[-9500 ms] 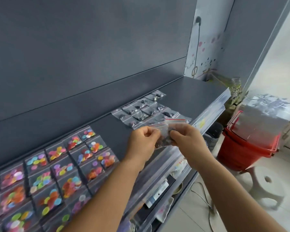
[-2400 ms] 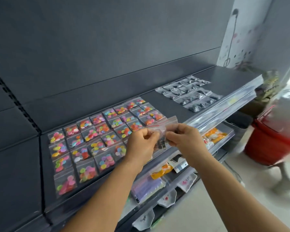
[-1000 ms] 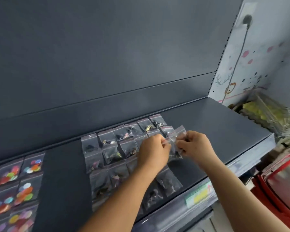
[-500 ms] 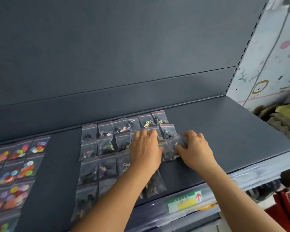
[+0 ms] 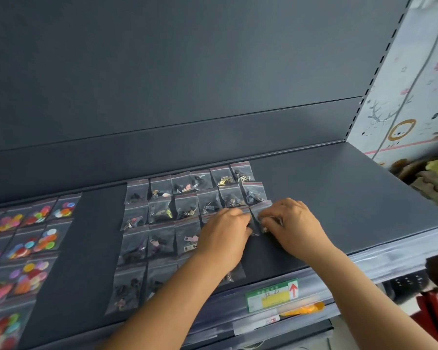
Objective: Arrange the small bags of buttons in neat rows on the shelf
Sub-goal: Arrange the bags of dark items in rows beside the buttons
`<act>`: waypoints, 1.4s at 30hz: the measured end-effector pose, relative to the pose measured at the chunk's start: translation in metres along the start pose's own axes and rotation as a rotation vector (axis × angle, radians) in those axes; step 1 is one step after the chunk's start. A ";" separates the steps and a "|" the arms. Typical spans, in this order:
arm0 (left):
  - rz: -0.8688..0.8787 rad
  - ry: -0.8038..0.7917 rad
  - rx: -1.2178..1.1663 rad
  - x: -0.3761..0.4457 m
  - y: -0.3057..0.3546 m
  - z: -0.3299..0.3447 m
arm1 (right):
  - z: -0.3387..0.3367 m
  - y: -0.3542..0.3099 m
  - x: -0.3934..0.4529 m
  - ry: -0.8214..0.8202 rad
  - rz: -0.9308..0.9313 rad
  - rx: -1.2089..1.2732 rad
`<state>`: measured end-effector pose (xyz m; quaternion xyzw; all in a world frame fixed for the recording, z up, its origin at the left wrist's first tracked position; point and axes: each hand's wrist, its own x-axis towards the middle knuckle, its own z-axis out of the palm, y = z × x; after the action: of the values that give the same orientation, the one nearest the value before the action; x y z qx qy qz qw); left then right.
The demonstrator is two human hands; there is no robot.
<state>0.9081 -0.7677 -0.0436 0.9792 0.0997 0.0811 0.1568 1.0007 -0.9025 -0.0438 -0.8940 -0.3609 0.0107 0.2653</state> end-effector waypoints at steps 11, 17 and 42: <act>-0.042 -0.014 0.031 0.000 0.004 0.001 | 0.003 -0.003 0.004 -0.083 0.014 -0.060; -0.095 0.100 0.047 -0.011 -0.005 -0.011 | 0.006 -0.024 0.004 -0.023 -0.032 -0.054; -0.603 0.362 0.140 -0.312 -0.249 -0.156 | 0.159 -0.383 -0.053 -0.251 -0.537 -0.037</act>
<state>0.5339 -0.5590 -0.0175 0.8839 0.4156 0.1964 0.0859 0.6825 -0.6334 -0.0048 -0.7628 -0.6147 0.0440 0.1957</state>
